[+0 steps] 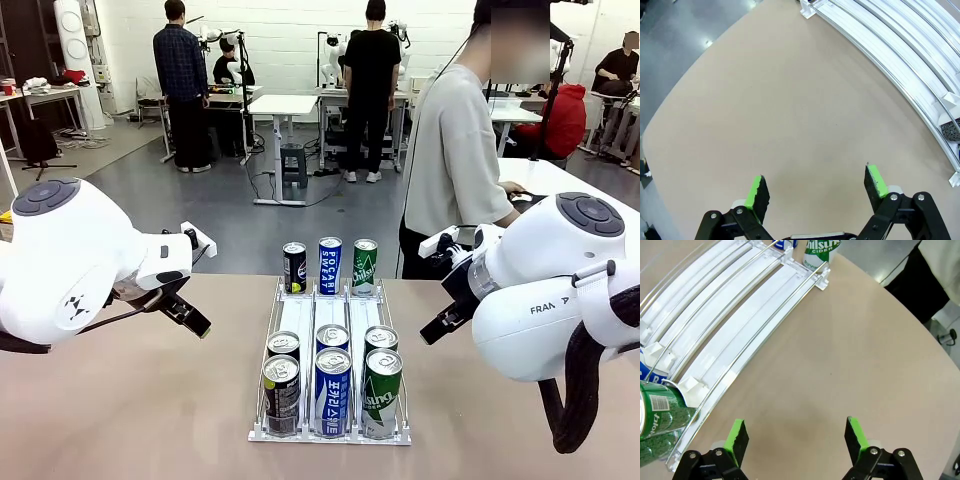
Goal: Retrieve and hand over the desired beverage to the person.
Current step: Pick up a can of the same type that the person held from the Automatic Can Dispenser.
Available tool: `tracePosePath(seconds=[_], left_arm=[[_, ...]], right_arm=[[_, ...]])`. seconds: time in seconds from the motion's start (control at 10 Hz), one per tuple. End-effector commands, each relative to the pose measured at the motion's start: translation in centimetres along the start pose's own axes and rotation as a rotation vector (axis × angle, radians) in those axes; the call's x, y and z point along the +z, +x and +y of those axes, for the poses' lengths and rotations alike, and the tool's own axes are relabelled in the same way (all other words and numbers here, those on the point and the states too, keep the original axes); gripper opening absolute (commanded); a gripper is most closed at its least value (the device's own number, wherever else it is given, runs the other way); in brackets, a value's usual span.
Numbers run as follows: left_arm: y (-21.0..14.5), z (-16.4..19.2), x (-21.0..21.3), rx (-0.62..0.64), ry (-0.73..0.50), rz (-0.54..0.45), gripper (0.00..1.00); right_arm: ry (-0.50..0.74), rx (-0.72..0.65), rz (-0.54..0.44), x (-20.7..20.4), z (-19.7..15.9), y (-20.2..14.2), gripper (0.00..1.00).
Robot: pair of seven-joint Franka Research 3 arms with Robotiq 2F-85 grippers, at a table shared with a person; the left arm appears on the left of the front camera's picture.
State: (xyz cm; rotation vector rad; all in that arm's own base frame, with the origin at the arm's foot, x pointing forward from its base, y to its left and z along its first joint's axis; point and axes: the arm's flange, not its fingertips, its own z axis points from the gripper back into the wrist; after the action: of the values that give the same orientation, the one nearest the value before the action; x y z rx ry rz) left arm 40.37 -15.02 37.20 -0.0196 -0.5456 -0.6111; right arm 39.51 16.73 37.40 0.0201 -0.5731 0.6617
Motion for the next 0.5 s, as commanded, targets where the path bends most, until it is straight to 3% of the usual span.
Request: tracePosePath(seconds=[0.0, 0.1, 0.4], left_arm=[[0.0, 0.0, 0.0, 0.0, 0.0, 0.0, 1.0], [0.0, 0.0, 0.0, 0.0, 0.0, 0.0, 1.0], [2.5, 2.2, 9.9, -0.031, -0.064, -0.005, 1.0]], right_arm=[[0.0, 0.0, 0.0, 0.0, 0.0, 0.0, 1.0], [0.0, 0.0, 0.0, 0.0, 0.0, 0.0, 1.0], [-0.142, 0.028, -0.059, 11.7, 1.2, 2.3, 1.0]])
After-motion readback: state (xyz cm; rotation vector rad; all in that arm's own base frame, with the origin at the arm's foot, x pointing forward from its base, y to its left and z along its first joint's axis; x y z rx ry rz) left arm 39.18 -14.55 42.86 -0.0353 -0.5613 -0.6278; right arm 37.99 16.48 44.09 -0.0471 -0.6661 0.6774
